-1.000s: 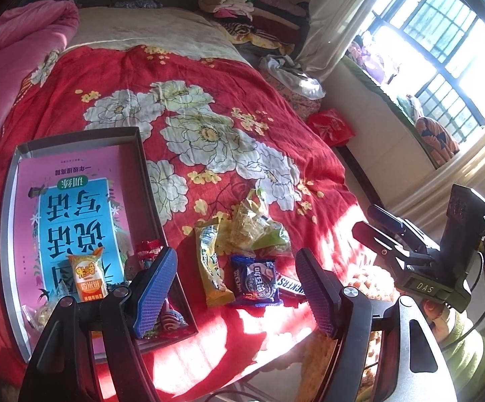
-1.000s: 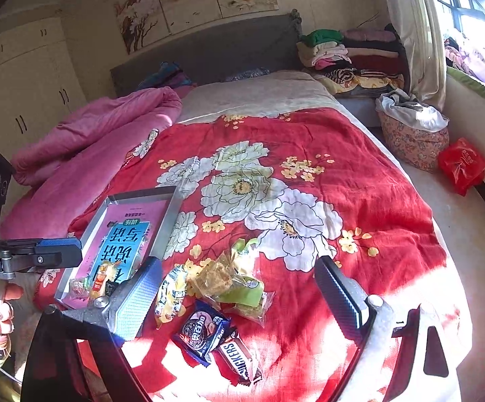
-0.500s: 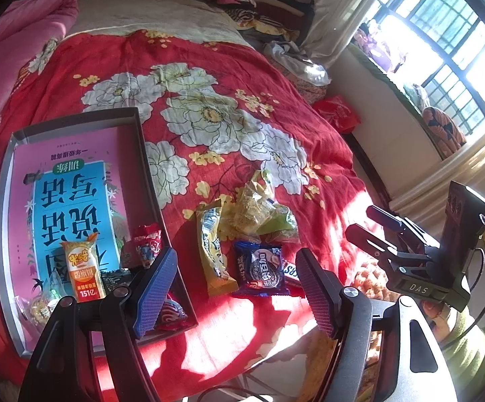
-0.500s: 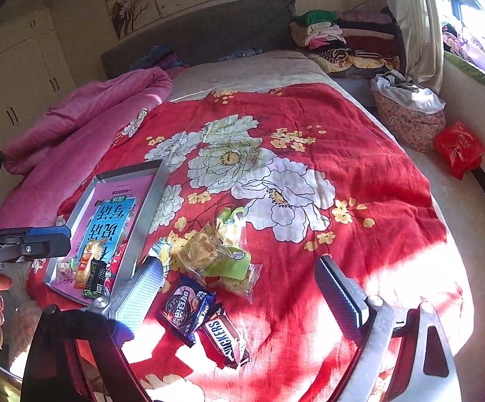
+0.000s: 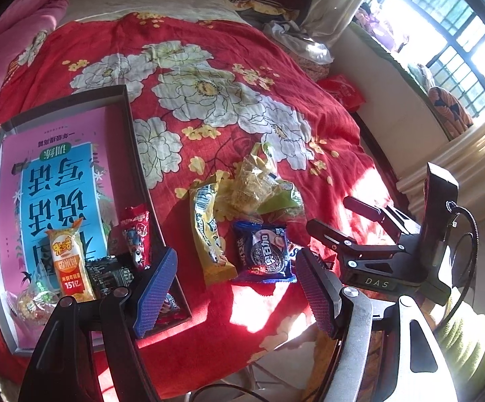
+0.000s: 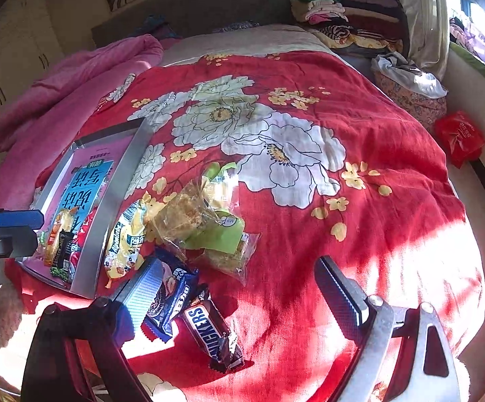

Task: Organize snacks
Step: 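Lower the left tool to the yellow snack bar bag while the right tool reaches the clear barcode bag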

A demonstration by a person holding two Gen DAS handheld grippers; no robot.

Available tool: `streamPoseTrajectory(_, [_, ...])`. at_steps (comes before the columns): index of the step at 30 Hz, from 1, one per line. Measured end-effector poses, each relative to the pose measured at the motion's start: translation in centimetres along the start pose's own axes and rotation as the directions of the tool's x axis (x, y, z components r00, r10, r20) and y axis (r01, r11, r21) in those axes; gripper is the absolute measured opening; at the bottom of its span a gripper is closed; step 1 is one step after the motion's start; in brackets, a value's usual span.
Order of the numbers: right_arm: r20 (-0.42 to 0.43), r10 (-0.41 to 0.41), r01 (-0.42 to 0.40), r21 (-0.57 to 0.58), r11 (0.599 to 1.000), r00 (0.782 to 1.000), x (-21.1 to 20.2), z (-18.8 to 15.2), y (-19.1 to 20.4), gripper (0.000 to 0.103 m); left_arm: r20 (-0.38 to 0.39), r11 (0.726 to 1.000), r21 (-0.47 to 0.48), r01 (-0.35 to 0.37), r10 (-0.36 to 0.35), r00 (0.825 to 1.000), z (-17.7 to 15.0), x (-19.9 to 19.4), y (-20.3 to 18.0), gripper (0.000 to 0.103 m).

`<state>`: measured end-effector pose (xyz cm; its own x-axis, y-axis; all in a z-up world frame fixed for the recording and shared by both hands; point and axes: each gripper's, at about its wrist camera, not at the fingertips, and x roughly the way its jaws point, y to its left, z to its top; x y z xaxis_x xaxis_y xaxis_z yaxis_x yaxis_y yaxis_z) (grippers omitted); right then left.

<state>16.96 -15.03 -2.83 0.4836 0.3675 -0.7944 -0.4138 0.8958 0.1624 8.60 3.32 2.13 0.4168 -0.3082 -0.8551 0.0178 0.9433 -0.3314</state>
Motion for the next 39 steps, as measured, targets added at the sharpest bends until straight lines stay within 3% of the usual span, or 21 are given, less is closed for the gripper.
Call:
streamPoseTrajectory(19, [-0.057,-0.018,0.02,0.039,0.999,0.998,3.1,0.2,-0.5,0.092,-0.09,1.0,0.025,-0.016,0.018,0.996,0.2,4.0,-0.6,0.075])
streamPoseTrajectory(29, [-0.092,-0.08,0.079,-0.009,0.997,0.993,5.3,0.5,0.0,0.091,-0.098,0.999,0.016,-0.033,0.035,0.995,0.7,4.4,-0.3,0.075])
streamPoseTrajectory(34, [-0.072,-0.11,0.108,-0.032,0.994,0.991,5.1,0.4,-0.3,0.084,-0.117,0.999,0.006,-0.047,0.047,0.992,0.6,5.1,-0.1,0.075])
streamPoseTrajectory(36, [-0.078,-0.133,0.131,-0.031,0.991,0.988,5.0,0.2,-0.8,0.077,-0.127,0.999,0.001,-0.052,0.052,0.991,0.6,5.4,-0.1,0.075])
streamPoseTrajectory(39, [-0.074,-0.11,0.11,-0.001,0.994,0.991,4.7,0.1,-1.7,0.077,-0.134,0.999,-0.007,-0.051,0.05,0.99,0.7,5.8,-0.1,0.075])
